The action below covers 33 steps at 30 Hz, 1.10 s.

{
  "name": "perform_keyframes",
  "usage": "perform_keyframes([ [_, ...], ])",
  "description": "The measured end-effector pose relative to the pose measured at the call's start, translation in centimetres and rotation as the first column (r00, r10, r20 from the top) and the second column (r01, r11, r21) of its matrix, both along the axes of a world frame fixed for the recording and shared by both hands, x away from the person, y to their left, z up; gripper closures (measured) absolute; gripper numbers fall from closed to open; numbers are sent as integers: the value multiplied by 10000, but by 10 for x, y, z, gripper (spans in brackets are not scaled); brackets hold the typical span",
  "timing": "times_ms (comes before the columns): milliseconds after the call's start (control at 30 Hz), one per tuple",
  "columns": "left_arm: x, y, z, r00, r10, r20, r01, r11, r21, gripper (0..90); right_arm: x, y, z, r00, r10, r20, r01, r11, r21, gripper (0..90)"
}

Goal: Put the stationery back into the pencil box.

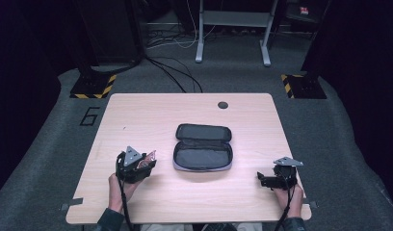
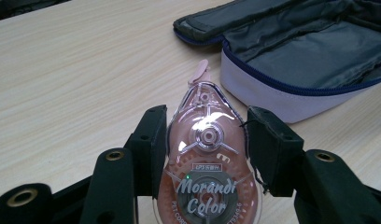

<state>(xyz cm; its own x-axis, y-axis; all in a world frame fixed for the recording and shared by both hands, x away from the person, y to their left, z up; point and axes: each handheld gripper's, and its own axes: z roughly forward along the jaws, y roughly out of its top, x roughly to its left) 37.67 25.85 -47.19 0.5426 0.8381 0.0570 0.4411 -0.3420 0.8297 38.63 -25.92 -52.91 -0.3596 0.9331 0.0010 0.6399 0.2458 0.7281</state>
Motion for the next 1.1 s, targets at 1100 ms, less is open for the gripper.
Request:
perform_keyframes([
  [1100, 27, -43, 31, 9937, -1071, 319, 1066, 9941, 177, 500, 0, 0, 0, 10000, -54, 11, 54, 10000, 8, 57],
])
